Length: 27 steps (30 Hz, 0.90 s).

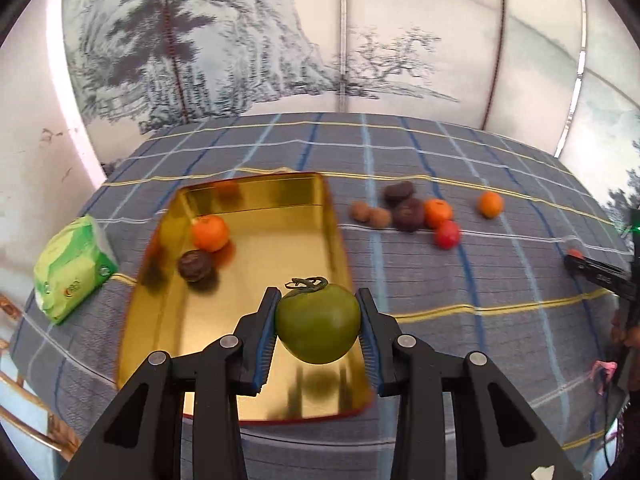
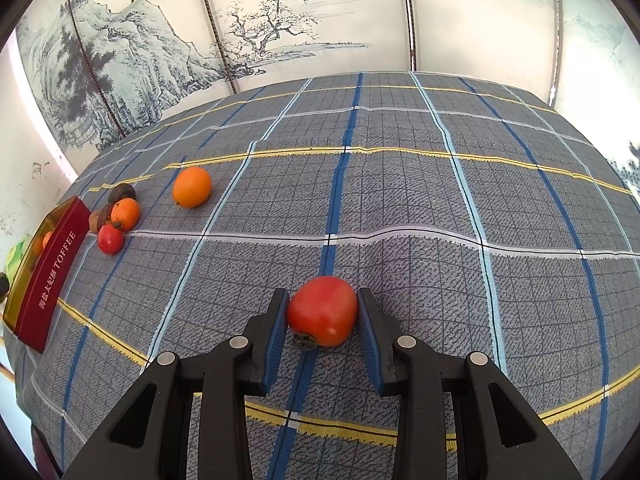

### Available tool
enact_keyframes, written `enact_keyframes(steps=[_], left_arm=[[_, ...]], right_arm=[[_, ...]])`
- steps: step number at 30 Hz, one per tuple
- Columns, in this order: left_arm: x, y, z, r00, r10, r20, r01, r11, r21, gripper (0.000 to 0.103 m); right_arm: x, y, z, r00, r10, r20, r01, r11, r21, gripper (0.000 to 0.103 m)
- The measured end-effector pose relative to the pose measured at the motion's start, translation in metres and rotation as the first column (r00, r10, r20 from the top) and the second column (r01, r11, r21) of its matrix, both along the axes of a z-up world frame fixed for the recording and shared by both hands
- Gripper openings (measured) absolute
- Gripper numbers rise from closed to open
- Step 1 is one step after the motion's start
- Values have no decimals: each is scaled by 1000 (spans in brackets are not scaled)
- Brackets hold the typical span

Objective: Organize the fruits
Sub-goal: 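Place the green tomato in the tin with the left gripper while the right holds the red tomato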

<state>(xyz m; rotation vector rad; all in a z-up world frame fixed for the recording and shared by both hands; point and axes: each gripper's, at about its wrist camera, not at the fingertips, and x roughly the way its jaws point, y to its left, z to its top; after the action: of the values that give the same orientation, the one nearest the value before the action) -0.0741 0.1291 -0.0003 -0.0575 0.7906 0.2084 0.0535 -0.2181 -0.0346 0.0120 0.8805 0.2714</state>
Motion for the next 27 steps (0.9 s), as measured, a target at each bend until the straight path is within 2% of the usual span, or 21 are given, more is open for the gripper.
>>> enact_keyframes(steps=[5, 13, 19, 27], left_arm=[[1, 30, -3, 998, 57, 8, -57, 998, 17, 34], [2, 69, -19, 993, 120, -16, -120, 993, -3, 34], [2, 79, -32, 992, 127, -21, -127, 992, -2, 34], [-1, 83, -38, 995, 93, 22, -93, 996, 10, 34]], right_arm=[[1, 0, -1, 1000, 0, 1, 0, 1000, -5, 35], [1, -1, -2, 1000, 4, 2, -4, 1000, -13, 36], [2, 0, -3, 1000, 5, 3, -5, 1000, -22, 36], [2, 1, -4, 1000, 5, 5, -5, 999, -36, 36]])
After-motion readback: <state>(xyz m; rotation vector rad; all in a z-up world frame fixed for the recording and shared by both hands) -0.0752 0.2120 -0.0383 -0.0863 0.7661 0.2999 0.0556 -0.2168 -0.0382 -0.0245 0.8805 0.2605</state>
